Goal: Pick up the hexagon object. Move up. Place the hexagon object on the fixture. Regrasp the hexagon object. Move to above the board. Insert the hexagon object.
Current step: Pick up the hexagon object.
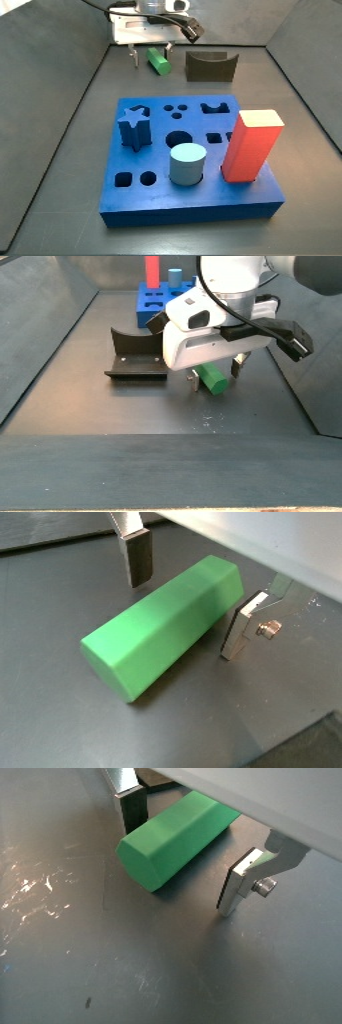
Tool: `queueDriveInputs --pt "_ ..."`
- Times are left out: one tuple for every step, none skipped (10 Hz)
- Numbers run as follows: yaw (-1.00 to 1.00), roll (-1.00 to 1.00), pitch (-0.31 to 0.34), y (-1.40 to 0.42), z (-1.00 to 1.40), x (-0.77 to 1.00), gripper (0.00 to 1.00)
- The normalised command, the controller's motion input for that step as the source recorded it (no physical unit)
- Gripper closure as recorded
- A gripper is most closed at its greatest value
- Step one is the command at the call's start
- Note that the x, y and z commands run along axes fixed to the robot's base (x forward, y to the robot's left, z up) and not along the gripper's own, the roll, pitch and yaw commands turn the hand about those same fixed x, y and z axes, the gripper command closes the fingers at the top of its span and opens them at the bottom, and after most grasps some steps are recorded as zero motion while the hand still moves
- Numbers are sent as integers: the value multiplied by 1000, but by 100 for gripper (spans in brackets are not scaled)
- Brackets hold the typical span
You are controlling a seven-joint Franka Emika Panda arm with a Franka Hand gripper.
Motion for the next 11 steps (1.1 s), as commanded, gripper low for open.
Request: queueDriveInputs --pt "0 -224 -123 77 -163 -103 0" --pt "0 -83 -76 3 -49 -6 0" --pt "0 0 0 0 0 0 0" --pt "0 0 0 0 0 0 100" --pt "0 0 0 0 0 0 100" --pt "0 0 0 0 0 0 100" --pt "0 0 0 0 0 0 100" --pt "0 0 0 0 0 0 100" --pt "0 0 0 0 0 0 100" --pt "0 0 0 0 0 0 100" --pt "0 0 0 0 0 0 100"
